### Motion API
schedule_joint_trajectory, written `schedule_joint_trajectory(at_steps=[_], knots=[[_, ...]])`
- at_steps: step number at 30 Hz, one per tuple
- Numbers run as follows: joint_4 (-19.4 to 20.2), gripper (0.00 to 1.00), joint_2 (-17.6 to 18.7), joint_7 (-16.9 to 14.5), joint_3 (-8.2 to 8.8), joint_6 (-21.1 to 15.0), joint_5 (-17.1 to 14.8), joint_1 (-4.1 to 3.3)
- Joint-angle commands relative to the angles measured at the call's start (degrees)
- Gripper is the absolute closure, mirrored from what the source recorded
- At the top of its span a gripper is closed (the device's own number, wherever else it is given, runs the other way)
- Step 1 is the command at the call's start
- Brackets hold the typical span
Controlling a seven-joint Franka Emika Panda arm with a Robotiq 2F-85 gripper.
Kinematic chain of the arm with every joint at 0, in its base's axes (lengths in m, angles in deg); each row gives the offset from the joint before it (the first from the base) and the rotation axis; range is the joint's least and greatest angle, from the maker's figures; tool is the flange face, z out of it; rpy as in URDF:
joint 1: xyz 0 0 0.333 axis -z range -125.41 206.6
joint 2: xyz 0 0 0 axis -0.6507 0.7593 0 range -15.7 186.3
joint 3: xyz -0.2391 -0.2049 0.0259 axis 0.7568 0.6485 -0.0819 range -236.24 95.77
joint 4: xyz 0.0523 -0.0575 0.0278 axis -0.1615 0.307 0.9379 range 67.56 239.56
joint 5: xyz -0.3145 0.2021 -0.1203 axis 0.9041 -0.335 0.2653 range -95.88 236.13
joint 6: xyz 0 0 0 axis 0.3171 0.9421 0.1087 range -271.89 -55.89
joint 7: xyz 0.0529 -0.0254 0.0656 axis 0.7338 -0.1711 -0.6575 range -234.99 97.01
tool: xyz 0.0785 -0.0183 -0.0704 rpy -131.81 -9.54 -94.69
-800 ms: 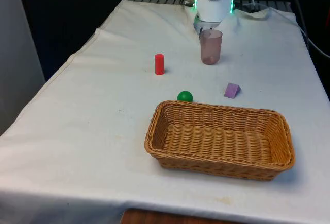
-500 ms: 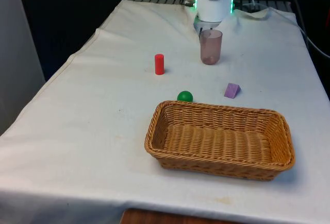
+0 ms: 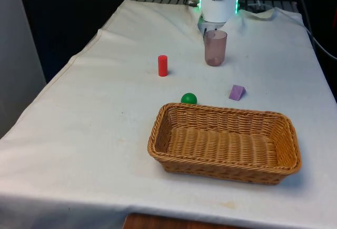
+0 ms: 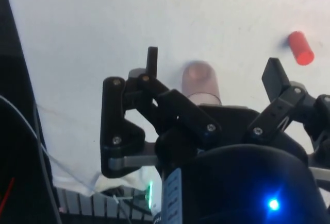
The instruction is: Pick up the triangular block and place it into the basket.
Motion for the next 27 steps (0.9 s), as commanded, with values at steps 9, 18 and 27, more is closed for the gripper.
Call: schedule_joint_trajectory(at_steps=[9, 18, 27], knots=[[7.4, 0.00, -2.1, 3.3, -2.18, -6.9, 1.1, -0.69], [13.4, 0.00, -2.7, 6.4, -3.90, -11.7, 1.1, -0.80], [17.6, 0.00, -2.1, 10.0, -5.39, -15.5, 1.1, -0.97]])
